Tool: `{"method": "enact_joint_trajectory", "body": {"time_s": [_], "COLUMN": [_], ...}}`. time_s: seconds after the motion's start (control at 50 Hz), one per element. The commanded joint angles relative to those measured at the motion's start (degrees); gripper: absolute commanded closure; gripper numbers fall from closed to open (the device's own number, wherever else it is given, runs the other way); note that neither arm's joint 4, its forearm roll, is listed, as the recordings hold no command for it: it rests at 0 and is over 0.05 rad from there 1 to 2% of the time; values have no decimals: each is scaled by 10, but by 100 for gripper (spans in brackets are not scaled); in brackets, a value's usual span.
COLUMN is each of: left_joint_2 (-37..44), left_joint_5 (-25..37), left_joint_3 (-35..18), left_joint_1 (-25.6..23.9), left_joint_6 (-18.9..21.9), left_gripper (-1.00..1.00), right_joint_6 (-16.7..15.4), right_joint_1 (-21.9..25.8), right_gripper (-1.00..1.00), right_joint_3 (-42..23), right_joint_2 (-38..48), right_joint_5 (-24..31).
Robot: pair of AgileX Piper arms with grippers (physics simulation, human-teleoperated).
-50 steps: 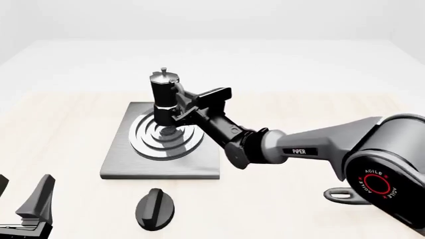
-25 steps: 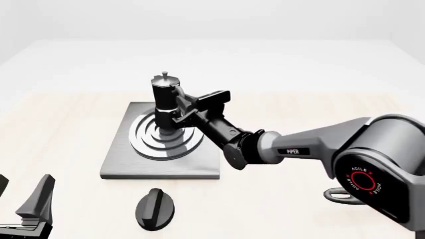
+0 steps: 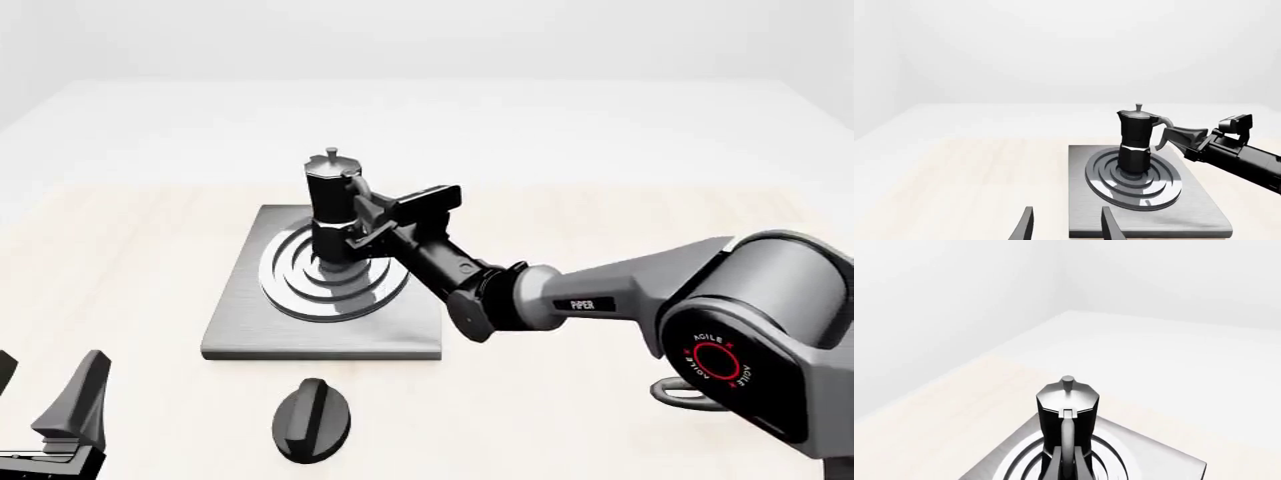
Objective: Put the moka pot on the stove.
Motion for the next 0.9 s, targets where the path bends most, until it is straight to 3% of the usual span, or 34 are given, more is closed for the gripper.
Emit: {"method": "enact_joint_trajectory", "body": {"time_s": [0.02,0.38,0.4,0.9], "left_joint_2": [0,0,0,0], "left_joint_5": [0,0,0,0], "left_joint_3": [0,0,0,0], "left_joint_1": [0,0,0,0], "left_joint_6": [0,0,0,0], "left_gripper": [-100,-100,-100,-100], "right_joint_6": [5,12,12,12], "right_joint_1": [2,7,7,0], "right_gripper": [100,100,-100,-100], "right_joint_3": [-6,-13,-13,-18], "right_joint_2": [0,11,12,10], "right_joint_5": [-3,-3,-3,2]}}
